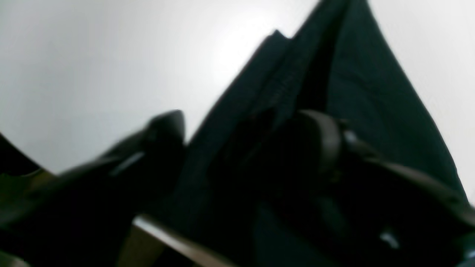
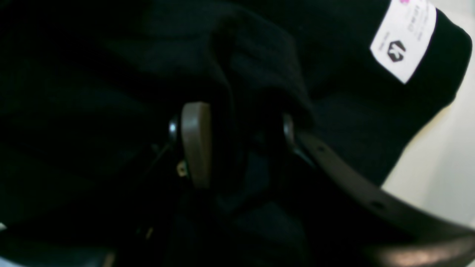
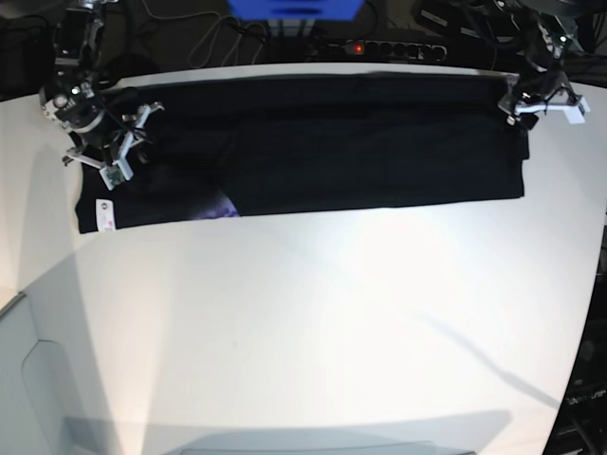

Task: Fold the T-shirt properly
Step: 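Hold the strip end with the right gripper while the left gripper repositions, then grasp the strip's other end with the left gripper and fold it toward the right gripper, then open the left gripper and lift it away from the shirt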

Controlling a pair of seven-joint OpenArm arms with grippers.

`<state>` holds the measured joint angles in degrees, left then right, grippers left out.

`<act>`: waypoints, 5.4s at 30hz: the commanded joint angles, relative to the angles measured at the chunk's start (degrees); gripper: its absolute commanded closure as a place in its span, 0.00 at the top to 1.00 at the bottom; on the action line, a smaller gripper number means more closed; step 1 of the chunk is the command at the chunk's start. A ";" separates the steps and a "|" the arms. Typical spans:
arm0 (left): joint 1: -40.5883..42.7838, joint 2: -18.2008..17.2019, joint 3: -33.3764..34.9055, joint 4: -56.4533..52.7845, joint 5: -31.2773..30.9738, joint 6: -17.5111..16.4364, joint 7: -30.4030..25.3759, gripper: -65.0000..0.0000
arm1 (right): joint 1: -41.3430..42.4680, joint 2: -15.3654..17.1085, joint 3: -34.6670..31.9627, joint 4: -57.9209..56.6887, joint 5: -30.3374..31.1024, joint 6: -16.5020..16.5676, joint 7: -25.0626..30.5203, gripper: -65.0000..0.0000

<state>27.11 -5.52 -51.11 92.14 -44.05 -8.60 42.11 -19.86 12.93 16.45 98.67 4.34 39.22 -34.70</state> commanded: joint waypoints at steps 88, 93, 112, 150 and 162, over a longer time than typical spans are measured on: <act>-4.65 4.16 66.80 21.31 32.84 0.56 -0.92 0.00 | 0.38 0.39 -0.84 1.15 0.54 0.78 0.19 0.34; -7.11 4.16 73.40 21.05 37.33 0.73 -0.92 0.00 | 1.09 0.39 -0.84 0.98 0.54 0.78 0.10 0.34; -11.77 4.16 79.90 13.84 39.61 0.73 -0.48 0.20 | 1.09 0.39 -0.84 0.98 0.54 0.78 0.10 0.34; -6.94 0.73 23.64 21.66 16.14 0.12 -0.31 0.26 | 3.29 -8.31 19.03 14.25 0.89 0.78 -12.91 0.50; -3.86 -3.40 21.44 18.41 11.92 0.12 -0.57 0.26 | 9.70 -7.17 19.46 -0.34 0.63 0.78 -12.55 0.51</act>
<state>23.33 -8.43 -29.43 109.82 -31.59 -8.19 42.76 -10.41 5.02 35.62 97.54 4.80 39.22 -47.81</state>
